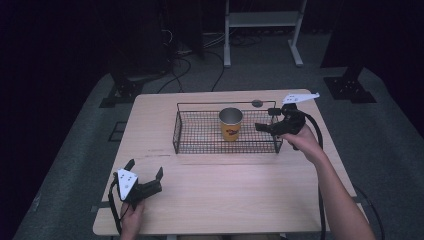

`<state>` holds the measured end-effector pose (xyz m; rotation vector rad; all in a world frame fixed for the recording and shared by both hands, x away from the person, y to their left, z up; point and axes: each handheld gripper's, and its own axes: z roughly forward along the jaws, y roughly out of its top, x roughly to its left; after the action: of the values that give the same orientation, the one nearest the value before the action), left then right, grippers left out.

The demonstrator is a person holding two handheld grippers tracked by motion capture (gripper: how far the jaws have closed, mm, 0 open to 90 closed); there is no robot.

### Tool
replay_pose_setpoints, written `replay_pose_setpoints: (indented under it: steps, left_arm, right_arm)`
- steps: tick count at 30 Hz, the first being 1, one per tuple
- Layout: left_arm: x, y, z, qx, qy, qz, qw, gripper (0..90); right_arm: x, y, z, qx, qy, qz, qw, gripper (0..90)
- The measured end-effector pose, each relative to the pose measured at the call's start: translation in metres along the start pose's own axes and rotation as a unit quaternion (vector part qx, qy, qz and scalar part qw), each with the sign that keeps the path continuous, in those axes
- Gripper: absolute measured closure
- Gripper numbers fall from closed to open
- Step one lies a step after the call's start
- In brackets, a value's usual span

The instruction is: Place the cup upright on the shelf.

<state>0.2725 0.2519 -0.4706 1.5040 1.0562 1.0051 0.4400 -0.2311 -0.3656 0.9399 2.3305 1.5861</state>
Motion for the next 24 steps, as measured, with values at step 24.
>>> replay_pose_setpoints:
  steps: [24]
  left_arm:
    - [0.0, 0.0, 0.0, 0.001, 0.001, 0.0, 1.0, 0.0]
  right_arm:
    - [0.011, -0.035, -0.023, -0.004, 0.01, 0.002, 0.9999, 0.1]
